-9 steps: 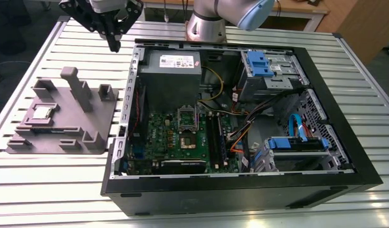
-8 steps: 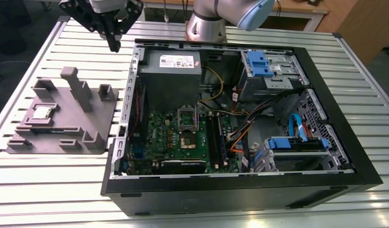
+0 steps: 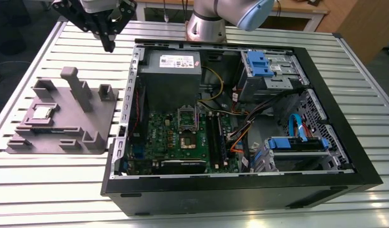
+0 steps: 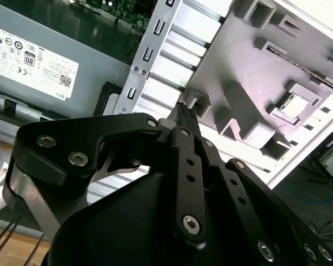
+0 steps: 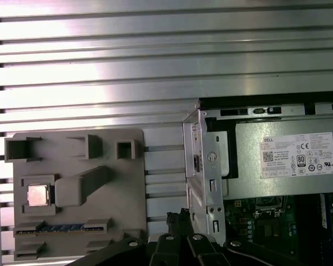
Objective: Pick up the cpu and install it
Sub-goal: 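Reach for the cpu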
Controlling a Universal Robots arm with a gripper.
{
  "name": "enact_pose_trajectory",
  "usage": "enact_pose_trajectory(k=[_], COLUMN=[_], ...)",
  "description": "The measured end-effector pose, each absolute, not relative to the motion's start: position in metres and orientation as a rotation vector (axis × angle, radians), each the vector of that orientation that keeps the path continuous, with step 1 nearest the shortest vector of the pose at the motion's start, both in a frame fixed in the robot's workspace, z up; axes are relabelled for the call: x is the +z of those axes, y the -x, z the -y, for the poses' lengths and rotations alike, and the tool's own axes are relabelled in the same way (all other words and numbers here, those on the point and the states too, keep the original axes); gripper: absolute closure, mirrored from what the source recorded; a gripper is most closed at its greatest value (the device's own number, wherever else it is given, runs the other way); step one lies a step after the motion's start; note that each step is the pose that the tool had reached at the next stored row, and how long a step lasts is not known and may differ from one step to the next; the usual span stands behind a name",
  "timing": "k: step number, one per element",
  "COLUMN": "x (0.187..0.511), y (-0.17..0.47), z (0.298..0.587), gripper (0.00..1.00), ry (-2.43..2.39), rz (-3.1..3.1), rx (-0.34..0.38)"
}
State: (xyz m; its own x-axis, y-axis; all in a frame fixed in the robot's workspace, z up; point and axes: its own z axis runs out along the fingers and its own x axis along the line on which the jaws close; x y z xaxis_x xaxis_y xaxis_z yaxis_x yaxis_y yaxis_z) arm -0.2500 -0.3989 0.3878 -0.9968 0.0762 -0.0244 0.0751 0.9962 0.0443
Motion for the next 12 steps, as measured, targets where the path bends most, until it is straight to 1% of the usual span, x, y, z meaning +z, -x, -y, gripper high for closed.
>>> enact_pose_trajectory(k=[12], x=[0.3877], y=[0.2576], z=[0.3989], gripper=[0.90], ry=[-0.118], rz=[-3.112], rx=[0.068])
